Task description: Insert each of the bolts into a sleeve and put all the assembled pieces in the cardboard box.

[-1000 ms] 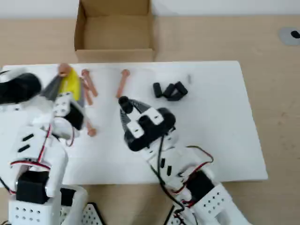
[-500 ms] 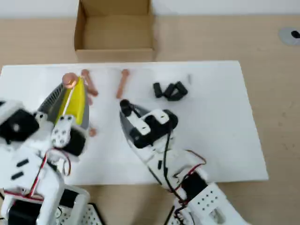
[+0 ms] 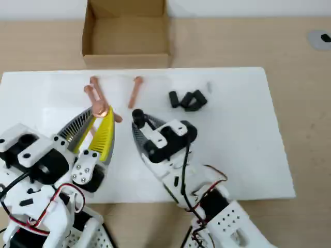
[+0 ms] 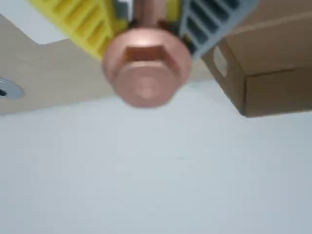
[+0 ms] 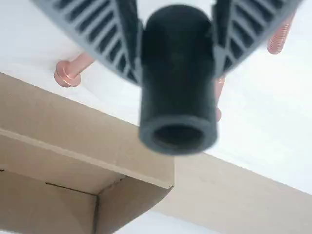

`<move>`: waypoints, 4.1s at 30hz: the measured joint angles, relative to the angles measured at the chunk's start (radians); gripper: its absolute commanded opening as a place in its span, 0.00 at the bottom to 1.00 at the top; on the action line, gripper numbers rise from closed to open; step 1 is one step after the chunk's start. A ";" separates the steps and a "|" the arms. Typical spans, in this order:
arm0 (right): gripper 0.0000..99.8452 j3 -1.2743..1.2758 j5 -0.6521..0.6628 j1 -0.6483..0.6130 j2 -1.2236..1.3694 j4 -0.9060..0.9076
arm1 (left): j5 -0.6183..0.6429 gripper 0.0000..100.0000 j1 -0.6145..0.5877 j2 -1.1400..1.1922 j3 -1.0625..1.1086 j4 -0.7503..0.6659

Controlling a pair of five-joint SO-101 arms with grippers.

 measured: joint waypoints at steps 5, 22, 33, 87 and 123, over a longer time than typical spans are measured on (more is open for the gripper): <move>0.01 0.000 0.000 0.000 0.000 0.000 | -0.034 0.01 0.003 0.002 0.000 0.000; 0.01 0.000 0.012 0.000 0.000 0.000 | -0.037 0.01 0.011 0.005 0.138 -0.193; 0.01 0.000 0.012 0.000 0.000 0.000 | -0.037 0.01 0.089 0.006 0.203 -0.195; 0.01 0.002 0.017 -0.003 0.002 0.000 | -0.132 0.01 0.083 0.002 0.324 -0.269; 0.01 0.002 0.054 -0.002 0.002 0.000 | -0.034 0.17 -0.043 0.005 0.269 -0.086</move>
